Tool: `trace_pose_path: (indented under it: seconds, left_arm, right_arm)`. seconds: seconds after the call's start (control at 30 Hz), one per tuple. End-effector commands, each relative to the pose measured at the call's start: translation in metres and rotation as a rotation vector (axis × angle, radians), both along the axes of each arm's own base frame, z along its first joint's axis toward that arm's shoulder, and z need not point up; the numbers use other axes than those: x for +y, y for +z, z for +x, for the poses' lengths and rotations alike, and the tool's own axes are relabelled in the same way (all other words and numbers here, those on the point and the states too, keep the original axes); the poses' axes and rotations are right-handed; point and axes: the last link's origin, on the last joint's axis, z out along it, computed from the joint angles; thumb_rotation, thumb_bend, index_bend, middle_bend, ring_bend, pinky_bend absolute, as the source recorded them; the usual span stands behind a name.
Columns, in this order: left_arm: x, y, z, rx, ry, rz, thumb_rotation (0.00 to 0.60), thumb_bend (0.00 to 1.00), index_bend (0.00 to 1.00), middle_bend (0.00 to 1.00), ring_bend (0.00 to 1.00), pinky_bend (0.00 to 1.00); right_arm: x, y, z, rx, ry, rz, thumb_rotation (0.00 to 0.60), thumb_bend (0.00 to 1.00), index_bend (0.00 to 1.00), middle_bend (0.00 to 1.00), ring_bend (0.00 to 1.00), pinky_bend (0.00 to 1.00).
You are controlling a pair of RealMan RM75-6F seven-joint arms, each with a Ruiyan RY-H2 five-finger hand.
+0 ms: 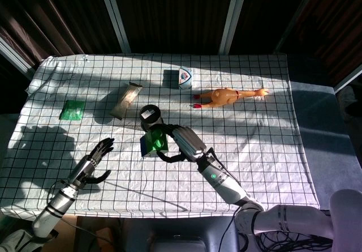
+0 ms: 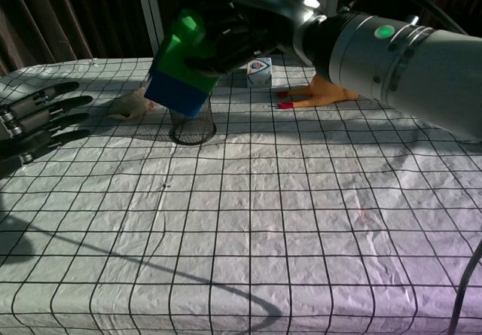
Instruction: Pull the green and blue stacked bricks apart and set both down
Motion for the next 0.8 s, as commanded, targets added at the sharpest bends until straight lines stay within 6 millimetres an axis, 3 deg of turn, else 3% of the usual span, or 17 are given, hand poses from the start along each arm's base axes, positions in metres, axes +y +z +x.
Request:
trace_pose_path:
  seconds: [0.03,0.57,0.8]
  left_arm:
    - [0.004,-0.011,0.009,-0.034,0.004,-0.036,0.600,0.34,0.00,0.04,0.00,0.07]
    - [0.015,-0.028,0.044,-0.127,-0.001,-0.076,0.600,0.34,0.00,0.07,0.00,0.09]
    - [0.018,-0.032,0.047,-0.141,0.030,-0.076,0.600,0.34,0.00,0.07,0.00,0.10]
  right_arm:
    - [0.000,-0.004,0.007,-0.001,0.008,0.004,0.600,0.39,0.90,0.68,0.47,0.32]
    - [0.001,-0.037,0.033,0.004,0.001,0.038,0.600,0.39,0.90,0.68,0.47,0.32]
    - [0.001,-0.041,0.039,-0.017,-0.007,0.032,0.600,0.39,0.90,0.68,0.47,0.32]
